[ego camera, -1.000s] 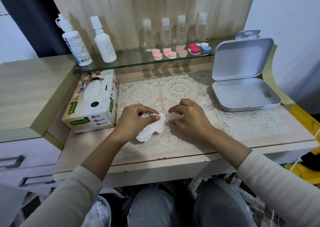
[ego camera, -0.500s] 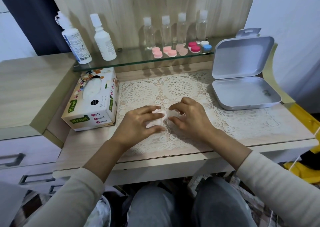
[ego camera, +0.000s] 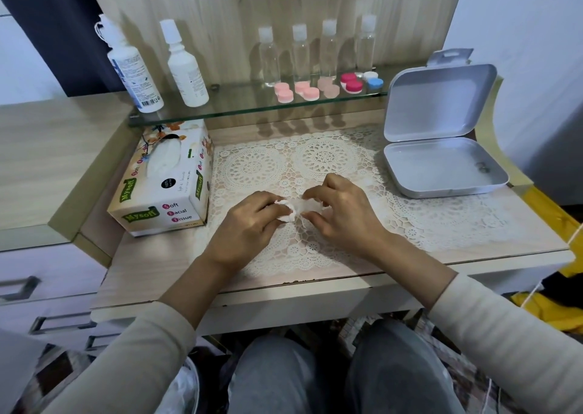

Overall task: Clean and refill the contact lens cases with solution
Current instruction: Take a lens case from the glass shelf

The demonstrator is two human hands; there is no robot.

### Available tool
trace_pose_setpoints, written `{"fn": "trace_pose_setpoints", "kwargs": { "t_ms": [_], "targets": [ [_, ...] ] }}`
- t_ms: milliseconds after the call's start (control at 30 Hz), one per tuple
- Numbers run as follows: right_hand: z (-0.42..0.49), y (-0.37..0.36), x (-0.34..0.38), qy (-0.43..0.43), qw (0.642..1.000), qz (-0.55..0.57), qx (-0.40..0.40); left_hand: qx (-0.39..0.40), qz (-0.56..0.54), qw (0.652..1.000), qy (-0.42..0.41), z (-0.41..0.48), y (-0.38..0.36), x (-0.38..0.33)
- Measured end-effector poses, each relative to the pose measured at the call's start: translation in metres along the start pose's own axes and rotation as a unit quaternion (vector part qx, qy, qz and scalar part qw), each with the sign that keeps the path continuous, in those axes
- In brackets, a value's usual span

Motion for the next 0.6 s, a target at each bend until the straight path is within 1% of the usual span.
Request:
{"fn": "trace_pose_setpoints", "kwargs": {
  "t_ms": [200,333,433,600],
  "targets": [
    [0.0007,0.0037,0.0063,0.019,1.0,0.002,-0.021,-0.025,0.009,1.0,0.009,-0.003,-0.0002,-0.0011],
    [0.0013,0.0086,0.0066,0.026,0.999,-0.001,-0.036,-0.011,0.01,1.0,0.004,-0.0031,0.0005,0.0005],
    [-0.0003,0.0076,0.005,0.027,0.999,-0.003,-0.027,0.008,0.017,1.0,0.005,-0.0014,-0.0005,-0.001],
    [-0.0033,0.0065,0.0019,0.025,1.0,-0.003,-0.017,0.0,0.021,1.0,0.006,0.0019,0.0007,-0.004]
  ]
}}
Point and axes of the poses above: each hand's wrist, its own z-axis towards the middle knuckle, its own y-axis out of the back of the hand, x = y × z, the point moved 7 cm from there along z, towards the middle knuckle, and after that the axes turned 5 degrees about -x, right-handed, at the moved point
